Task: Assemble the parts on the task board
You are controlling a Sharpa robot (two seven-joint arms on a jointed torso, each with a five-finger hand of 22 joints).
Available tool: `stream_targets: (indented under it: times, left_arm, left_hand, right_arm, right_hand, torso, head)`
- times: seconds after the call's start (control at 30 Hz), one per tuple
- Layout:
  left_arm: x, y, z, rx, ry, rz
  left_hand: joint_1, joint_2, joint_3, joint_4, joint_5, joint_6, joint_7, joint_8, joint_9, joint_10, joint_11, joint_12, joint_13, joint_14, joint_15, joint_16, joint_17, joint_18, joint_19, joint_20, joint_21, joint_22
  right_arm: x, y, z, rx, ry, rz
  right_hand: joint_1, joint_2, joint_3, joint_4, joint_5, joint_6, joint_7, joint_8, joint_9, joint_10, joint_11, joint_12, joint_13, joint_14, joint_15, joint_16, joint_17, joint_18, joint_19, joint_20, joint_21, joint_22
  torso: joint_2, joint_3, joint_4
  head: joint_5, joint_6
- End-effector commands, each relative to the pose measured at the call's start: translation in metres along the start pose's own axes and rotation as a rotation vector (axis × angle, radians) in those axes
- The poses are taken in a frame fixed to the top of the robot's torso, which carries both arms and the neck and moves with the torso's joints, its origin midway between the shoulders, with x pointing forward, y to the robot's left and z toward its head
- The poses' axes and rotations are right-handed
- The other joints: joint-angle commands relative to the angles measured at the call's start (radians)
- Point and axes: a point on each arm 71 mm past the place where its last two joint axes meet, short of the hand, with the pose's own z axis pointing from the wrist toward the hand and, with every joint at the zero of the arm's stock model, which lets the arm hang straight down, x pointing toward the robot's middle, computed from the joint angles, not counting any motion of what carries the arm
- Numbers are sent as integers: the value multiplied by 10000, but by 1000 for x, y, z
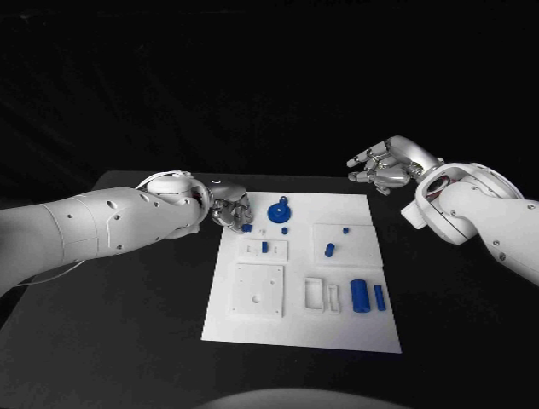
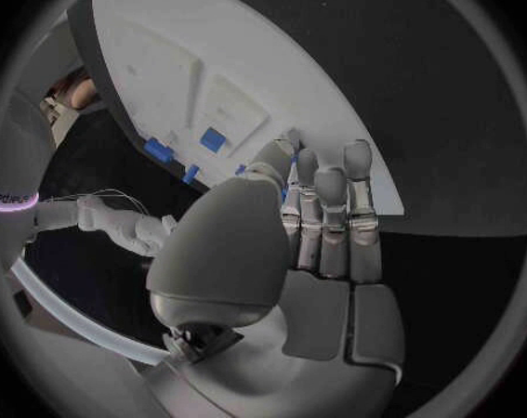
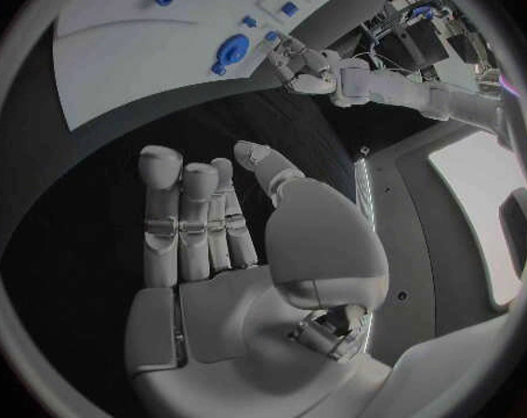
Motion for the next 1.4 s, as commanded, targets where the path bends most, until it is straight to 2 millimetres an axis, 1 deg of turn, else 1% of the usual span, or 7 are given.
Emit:
stream_targets:
  times: [0.03,0.33,0.53,0.7,1.2,1.37,1.4]
  left_arm:
    - [18,-3,2,-15,577,235]
    - [19,-5,3,115,535,275]
    - [19,-7,3,302,467,276]
    - [19,-7,3,408,463,253]
    - [21,-10,3,508,611,16]
    - [21,-9,3,485,599,9]
    - [21,-9,3,486,578,8]
  left_hand:
    - [16,121,-87,22,21,131,-39,-30,-7,96,-24,49,14,84,6,-26,19,32,94,-11,-44,190]
    - [71,277,-4,14,159,342,-89,-31,-6,139,-54,18,21,140,-29,-18,62,11,123,-48,-5,204]
    - [110,385,156,-94,302,615,-151,-33,1,227,-84,-25,38,210,-69,21,133,1,127,-88,144,221]
    - [54,463,257,-171,374,684,-166,-33,2,254,-92,-68,69,225,-76,18,183,0,72,-98,274,217]
    - [-178,288,232,-165,376,368,-107,-43,-10,253,-65,-126,117,201,-56,-38,217,0,-5,-78,359,192]
    - [-177,344,318,-125,564,430,-121,-37,-6,258,-75,-130,131,217,-63,-25,233,3,4,-83,362,198]
    - [-169,366,362,-125,697,477,-128,-33,-3,263,-80,-131,136,224,-69,-20,240,5,9,-89,372,201]
  right_arm:
    - [1,1,0,-63,132,-48]
    - [2,1,0,-71,143,-44]
    - [2,1,0,-73,153,-42]
    - [2,1,0,-72,171,-42]
    - [2,1,0,-67,188,-41]
    - [2,1,0,-66,190,-40]
    - [2,1,0,-65,190,-40]
  right_hand:
    - [-3,-60,-12,42,30,-53,37,30,-11,87,-5,-31,9,31,-9,-37,-3,101,351,-79,-46,616]
    - [-2,-58,-6,32,30,-33,32,28,-11,88,-8,-31,13,29,-11,-45,-9,98,351,-82,-38,619]
    - [-2,-58,-6,32,30,-33,32,28,-11,88,-8,-31,13,29,-11,-45,-9,98,351,-82,-38,619]
    - [-10,-58,-10,37,32,-30,32,28,-11,87,-8,-32,13,27,-11,-51,-13,98,350,-82,-54,616]
    - [-20,-58,-15,41,34,-27,31,28,-11,86,-8,-34,13,25,-11,-57,-18,99,348,-81,-73,612]
    - [-20,-58,-15,41,34,-27,31,28,-11,86,-8,-34,13,25,-11,-57,-18,99,348,-81,-73,612]
    - [-20,-58,-15,41,34,-27,31,28,-11,86,-8,-34,13,25,-11,-57,-18,99,348,-81,-73,612]
  torso:
    - [5,-1,4]
    - [3,-7,-4]
    - [0,-3,3]
    - [1,-2,4]
    - [2,5,3]
    - [-2,5,2]
    - [-2,5,2]
  head:
    - [-8,1]
    - [-13,-19]
    - [-9,-21]
    - [-4,-26]
    - [-12,-10]
    - [-14,-8]
    - [-15,-14]
